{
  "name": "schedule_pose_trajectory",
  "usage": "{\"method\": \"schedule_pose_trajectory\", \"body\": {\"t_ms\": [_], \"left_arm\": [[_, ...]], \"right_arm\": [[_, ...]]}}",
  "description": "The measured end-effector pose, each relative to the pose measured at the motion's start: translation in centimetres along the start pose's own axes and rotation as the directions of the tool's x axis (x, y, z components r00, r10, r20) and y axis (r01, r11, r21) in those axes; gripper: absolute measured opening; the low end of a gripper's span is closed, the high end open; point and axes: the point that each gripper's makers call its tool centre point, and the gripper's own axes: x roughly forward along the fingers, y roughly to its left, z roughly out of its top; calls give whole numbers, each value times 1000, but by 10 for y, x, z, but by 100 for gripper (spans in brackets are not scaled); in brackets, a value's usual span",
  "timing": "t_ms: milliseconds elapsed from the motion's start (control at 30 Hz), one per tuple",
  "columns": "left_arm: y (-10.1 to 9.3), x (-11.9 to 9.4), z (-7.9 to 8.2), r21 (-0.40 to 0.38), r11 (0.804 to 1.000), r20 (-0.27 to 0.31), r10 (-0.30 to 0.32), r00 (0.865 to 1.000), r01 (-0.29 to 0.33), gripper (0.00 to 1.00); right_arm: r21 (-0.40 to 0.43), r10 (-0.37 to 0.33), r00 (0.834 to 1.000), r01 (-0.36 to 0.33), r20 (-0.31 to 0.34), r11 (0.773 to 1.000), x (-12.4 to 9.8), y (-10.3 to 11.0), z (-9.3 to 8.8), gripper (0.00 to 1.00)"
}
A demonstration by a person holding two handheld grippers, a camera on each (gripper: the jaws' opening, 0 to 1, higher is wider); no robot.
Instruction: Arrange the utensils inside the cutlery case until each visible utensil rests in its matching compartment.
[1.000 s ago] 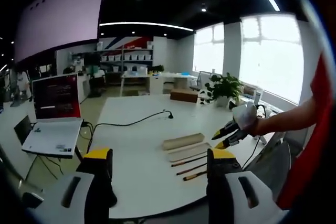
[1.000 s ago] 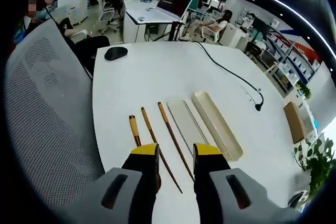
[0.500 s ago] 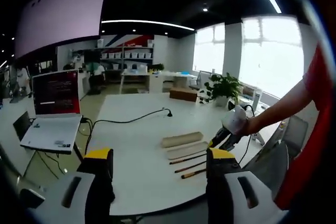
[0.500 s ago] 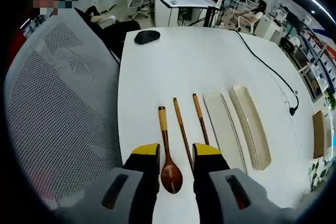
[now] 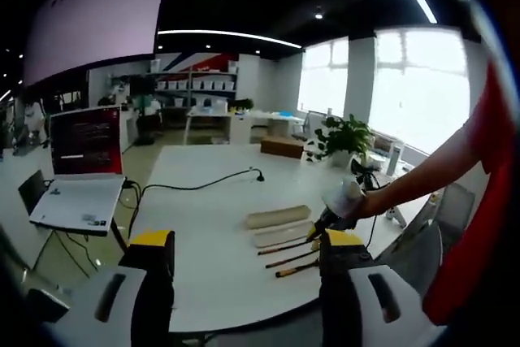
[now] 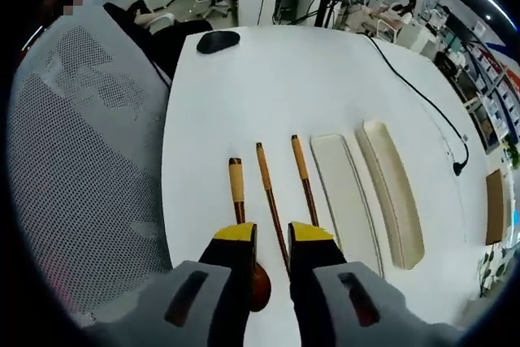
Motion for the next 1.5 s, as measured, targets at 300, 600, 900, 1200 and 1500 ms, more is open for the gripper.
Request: {"method": "schedule_pose_trajectory", "body": {"t_ms": [300,600,900,1200,1500], "left_arm": [[-5,2,0,9,1000,-3,-15,1000,15,76],[-6,0,-8,3,1000,-21,-4,1000,5,76],[0,-3,-11,-10,1000,-25,21,999,-21,75],[3,-9,-16,-23,999,-34,46,998,-47,75],[9,-14,-21,-36,996,-43,84,996,-85,74]], "right_arm": [[4,10,1000,-10,-20,1000,10,-3,2,11],[-30,19,997,-21,-75,999,28,-6,-10,9],[-38,36,993,-41,-113,998,42,-5,-11,7],[-66,41,990,-51,-134,997,49,-5,-13,8],[-84,58,986,-72,-156,994,58,-3,-11,7]]}}
